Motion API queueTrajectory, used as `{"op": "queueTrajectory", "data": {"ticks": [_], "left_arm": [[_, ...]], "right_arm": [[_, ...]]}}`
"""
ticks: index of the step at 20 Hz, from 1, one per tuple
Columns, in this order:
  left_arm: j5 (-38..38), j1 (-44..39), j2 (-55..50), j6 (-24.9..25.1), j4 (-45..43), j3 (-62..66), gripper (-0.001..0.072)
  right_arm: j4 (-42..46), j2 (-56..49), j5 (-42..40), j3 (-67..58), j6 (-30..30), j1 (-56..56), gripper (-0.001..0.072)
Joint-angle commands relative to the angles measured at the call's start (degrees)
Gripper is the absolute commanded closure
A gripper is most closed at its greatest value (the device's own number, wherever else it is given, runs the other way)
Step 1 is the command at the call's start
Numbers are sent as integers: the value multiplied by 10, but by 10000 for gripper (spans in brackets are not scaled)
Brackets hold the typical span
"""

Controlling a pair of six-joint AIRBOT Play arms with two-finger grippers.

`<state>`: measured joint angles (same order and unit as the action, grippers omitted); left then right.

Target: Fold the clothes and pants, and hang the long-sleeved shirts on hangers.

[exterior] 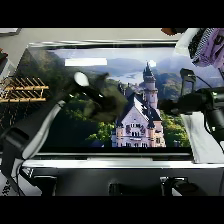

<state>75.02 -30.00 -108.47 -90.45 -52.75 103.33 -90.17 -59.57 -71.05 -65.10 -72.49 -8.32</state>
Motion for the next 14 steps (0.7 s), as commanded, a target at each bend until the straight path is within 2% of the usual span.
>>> {"op": "queueTrajectory", "data": {"ticks": [1,3,5,6,7,8,10,12,14], "left_arm": [[-5,-102,-15,-50,9,-11,689],[7,-105,-20,-90,9,-10,681],[30,-84,-10,-92,9,-10,444],[44,-67,-1,-90,7,-10,407],[56,-48,12,-88,-1,-10,391],[70,-24,28,-88,-12,-10,391],[111,27,63,-75,-17,-10,392],[161,78,95,-75,-23,-10,392],[189,127,124,-72,-30,-10,392]], "right_arm": [[71,23,-41,0,18,0,678],[89,24,-37,2,19,0,678],[88,23,-17,18,32,0,675],[78,22,-8,29,59,0,658],[63,19,9,35,95,0,545],[32,15,23,33,117,0,521],[-27,-10,20,2,120,23,564],[-97,-50,-8,-54,84,107,564],[-278,-92,-5,-74,-15,220,564]]}}
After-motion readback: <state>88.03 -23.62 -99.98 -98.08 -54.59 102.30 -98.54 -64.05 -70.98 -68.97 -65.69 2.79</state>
